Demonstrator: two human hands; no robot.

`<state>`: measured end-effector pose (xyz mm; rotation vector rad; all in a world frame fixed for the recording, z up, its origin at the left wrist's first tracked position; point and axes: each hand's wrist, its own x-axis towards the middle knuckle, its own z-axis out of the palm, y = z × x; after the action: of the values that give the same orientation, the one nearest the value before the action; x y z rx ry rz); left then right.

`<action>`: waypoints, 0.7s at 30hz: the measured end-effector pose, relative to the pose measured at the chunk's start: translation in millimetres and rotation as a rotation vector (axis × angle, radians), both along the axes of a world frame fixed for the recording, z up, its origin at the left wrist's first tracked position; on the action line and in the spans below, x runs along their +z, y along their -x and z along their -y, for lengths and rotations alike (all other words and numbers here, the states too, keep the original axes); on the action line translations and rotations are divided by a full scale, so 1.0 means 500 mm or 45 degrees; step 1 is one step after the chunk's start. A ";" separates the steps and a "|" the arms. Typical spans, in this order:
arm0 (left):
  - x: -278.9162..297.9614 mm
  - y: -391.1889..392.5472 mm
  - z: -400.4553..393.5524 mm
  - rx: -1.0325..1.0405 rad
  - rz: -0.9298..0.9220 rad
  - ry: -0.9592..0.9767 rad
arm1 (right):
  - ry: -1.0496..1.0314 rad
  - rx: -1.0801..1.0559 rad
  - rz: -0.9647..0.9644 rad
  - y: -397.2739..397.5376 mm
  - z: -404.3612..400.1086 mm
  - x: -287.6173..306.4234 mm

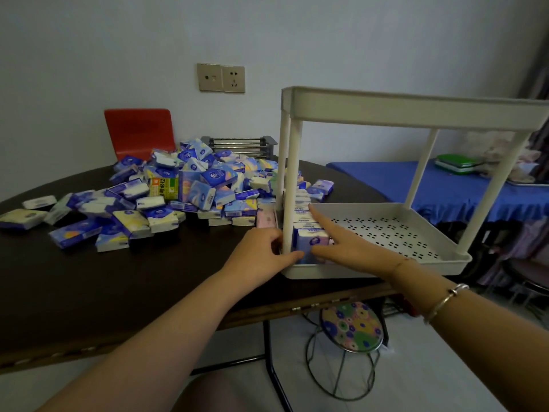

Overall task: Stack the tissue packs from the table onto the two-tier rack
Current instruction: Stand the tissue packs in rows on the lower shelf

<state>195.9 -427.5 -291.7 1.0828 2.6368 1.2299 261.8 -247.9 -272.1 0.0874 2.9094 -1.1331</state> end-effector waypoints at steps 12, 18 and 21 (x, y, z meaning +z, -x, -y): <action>0.003 -0.004 -0.046 -0.051 0.245 -0.100 | -0.062 -0.062 0.162 0.010 -0.009 -0.025; 0.006 0.002 -0.040 -0.101 0.281 -0.106 | -0.129 -0.009 0.165 0.018 -0.004 -0.032; 0.008 0.004 -0.040 -0.109 0.316 -0.080 | -0.230 -0.036 0.182 0.020 -0.009 -0.038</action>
<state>193.8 -407.5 -287.6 0.9694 2.3595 1.3413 251.6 -243.3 -291.1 0.2034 2.8825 -0.8265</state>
